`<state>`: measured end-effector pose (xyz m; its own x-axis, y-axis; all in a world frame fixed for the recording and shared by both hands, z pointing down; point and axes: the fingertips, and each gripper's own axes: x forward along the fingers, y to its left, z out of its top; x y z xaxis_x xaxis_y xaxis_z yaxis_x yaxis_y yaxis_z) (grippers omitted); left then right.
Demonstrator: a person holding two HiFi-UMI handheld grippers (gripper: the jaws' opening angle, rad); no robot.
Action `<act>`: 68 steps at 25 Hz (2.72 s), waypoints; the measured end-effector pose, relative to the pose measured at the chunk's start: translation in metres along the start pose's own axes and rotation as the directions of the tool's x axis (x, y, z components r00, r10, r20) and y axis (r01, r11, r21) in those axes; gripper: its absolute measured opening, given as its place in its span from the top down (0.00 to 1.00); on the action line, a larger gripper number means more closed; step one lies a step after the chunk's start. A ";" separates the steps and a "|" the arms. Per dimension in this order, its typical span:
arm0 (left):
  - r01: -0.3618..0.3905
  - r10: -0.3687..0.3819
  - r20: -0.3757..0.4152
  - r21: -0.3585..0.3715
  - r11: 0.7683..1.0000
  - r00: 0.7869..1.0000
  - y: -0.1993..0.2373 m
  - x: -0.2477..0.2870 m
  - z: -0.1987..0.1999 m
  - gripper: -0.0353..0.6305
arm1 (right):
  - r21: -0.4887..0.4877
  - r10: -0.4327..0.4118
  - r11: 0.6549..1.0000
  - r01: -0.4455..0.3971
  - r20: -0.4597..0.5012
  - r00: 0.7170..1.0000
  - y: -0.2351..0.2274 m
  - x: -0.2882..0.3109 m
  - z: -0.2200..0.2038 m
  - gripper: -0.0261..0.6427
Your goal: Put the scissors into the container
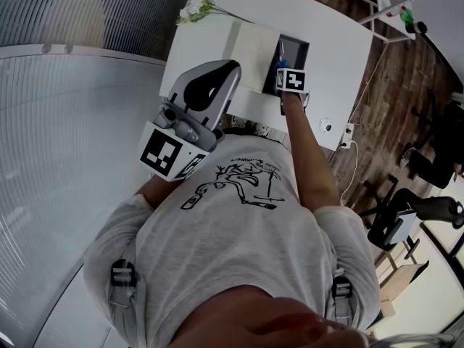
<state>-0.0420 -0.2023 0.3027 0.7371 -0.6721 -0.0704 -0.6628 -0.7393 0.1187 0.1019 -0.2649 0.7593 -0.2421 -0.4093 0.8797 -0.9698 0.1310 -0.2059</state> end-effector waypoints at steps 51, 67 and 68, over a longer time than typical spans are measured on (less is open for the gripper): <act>0.032 -0.032 0.016 0.000 0.999 0.999 -0.012 0.012 -0.001 0.91 | -0.055 0.113 0.993 -0.102 0.294 0.949 0.020 -0.073 0.057 0.83; 0.045 -0.045 0.020 0.002 0.999 0.999 -0.018 0.028 0.000 0.91 | -0.275 0.238 0.958 -0.085 0.590 0.772 0.057 -0.240 0.126 0.84; 0.048 -0.048 0.020 0.003 0.999 0.999 -0.018 0.030 0.001 0.91 | -0.289 0.242 0.954 -0.076 0.600 0.763 0.059 -0.249 0.127 0.85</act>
<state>-0.0082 -0.2086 0.2976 0.7652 -0.6367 -0.0954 -0.6273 -0.7707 0.1123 0.1011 -0.2700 0.4738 -0.4381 -0.8220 0.3639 -0.8981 0.4171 -0.1393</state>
